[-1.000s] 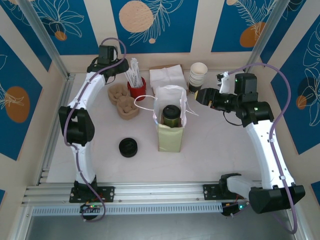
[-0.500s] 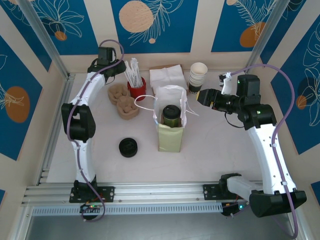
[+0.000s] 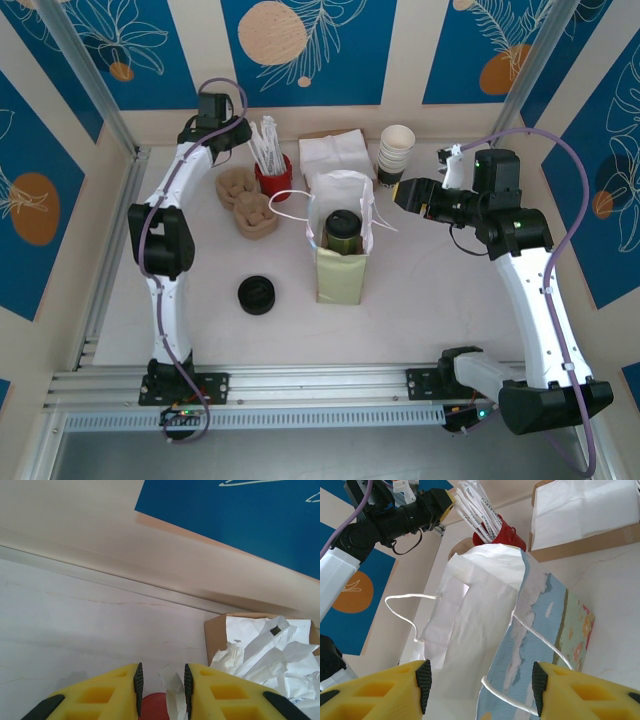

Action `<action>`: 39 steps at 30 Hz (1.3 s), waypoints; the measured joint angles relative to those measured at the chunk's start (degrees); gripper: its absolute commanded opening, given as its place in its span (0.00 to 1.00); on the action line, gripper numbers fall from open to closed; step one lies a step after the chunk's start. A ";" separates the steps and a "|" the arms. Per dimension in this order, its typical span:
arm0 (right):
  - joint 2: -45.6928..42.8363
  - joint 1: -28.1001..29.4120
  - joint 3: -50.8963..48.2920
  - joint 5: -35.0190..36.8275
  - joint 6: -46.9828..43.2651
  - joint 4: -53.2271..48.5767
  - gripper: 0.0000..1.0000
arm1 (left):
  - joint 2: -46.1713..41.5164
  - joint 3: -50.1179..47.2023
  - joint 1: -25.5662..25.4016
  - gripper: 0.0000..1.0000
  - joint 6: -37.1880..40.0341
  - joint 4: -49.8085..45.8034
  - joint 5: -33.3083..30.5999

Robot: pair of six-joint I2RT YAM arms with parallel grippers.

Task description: Pack the takeout coffee

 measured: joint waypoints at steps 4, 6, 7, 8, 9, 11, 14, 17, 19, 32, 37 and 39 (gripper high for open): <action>0.00 0.00 0.00 0.00 -0.04 0.00 0.58 | 0.22 0.94 0.20 0.31 -0.61 -0.09 -0.02; 0.00 0.00 0.00 0.02 -0.07 0.00 0.59 | 0.66 2.01 0.33 0.30 -0.92 -0.15 -0.15; 0.00 -0.04 0.00 0.00 -0.07 0.00 0.58 | 0.90 2.51 0.37 0.30 -1.05 -0.22 -0.17; 0.00 -0.07 0.00 0.00 -0.07 0.00 0.58 | 1.16 2.84 0.42 0.30 -1.20 -0.17 -0.17; 0.00 -0.11 0.00 0.02 -0.07 0.00 0.58 | 1.40 2.97 0.48 0.30 -1.25 -0.20 -0.17; 0.00 -0.15 0.00 0.02 -0.09 0.00 0.58 | 2.03 3.52 0.52 0.30 -1.31 -0.35 -0.15; 0.00 -0.26 0.00 0.02 -0.42 -0.02 0.58 | 3.17 3.78 0.52 0.30 -1.64 -0.37 -0.15; 0.00 -0.37 0.00 0.02 -0.52 -0.04 0.59 | 4.13 3.80 0.55 0.29 -1.88 -0.44 -0.15; -0.02 -0.37 0.00 0.02 -0.52 -0.04 0.59 | 4.42 3.80 0.57 0.29 -2.14 -0.42 -0.13; -0.66 -0.44 0.00 0.00 -0.50 -0.07 0.59 | 4.33 1.66 0.57 0.27 -5.55 1.75 2.97; -0.63 -0.42 0.00 0.00 -0.50 -0.07 0.59 | 3.48 -2.25 0.57 0.24 -6.23 3.02 3.78; -0.63 -0.42 0.00 0.00 -0.50 -0.07 0.59 | 2.51 -3.78 0.57 0.22 -6.56 3.72 3.91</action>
